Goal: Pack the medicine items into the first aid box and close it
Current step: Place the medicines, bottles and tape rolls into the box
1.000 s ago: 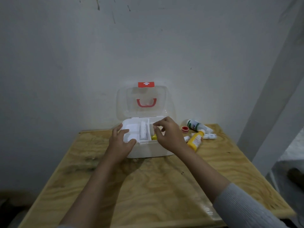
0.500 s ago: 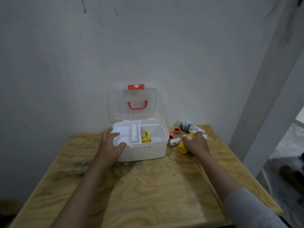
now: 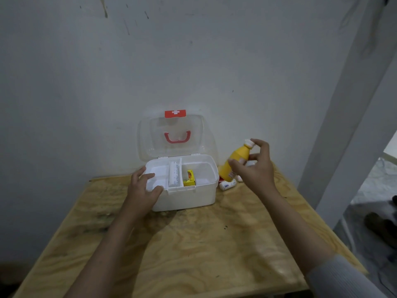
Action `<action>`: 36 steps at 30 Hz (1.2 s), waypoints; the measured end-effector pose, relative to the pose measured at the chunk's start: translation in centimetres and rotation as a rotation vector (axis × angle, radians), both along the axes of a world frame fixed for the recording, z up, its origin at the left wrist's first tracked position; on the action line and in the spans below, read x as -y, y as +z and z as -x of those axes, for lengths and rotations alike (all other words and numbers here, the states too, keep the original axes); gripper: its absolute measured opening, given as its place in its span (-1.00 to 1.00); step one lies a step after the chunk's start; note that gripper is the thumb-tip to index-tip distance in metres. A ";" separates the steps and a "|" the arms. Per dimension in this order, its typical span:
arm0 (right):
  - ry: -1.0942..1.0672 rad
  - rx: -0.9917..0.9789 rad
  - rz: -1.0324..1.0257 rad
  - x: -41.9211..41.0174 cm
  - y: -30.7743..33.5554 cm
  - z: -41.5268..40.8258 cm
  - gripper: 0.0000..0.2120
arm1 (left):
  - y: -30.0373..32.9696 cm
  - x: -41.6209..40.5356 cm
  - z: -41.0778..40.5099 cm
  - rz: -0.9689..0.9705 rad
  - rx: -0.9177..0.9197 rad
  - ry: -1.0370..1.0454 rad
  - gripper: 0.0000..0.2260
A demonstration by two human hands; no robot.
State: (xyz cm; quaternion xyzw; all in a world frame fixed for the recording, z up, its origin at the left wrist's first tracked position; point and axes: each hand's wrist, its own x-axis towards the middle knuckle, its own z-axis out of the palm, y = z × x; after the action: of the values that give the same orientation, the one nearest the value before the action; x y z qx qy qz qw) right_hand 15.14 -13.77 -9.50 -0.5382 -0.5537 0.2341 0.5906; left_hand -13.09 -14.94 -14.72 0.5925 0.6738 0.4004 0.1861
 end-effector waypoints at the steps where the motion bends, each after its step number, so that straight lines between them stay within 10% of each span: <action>1: 0.019 0.014 -0.023 0.1 0.7 0.5 -0.37 | 0.0 0.0 0.0 0.001 0.001 0.000 -0.60; 17: 0.323 0.616 0.111 -1.7 -0.3 8.0 -0.53 | 0.1 0.3 0.1 0.028 -0.008 -0.005 -0.58; 30: 0.448 0.515 0.221 -2.5 1.1 6.5 -0.77 | 0.1 0.2 -0.1 0.012 -0.012 0.020 -0.57; 36: 0.055 0.318 0.112 -4.6 -0.3 -0.1 -0.87 | 0.1 0.2 -0.2 0.009 0.000 0.020 -0.59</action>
State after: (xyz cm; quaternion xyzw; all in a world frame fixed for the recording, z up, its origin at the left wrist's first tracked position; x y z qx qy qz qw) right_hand 15.28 -9.20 -9.77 -0.5852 -0.6408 0.1925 0.4581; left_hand -12.89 -15.18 -14.57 0.5848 0.6815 0.3994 0.1847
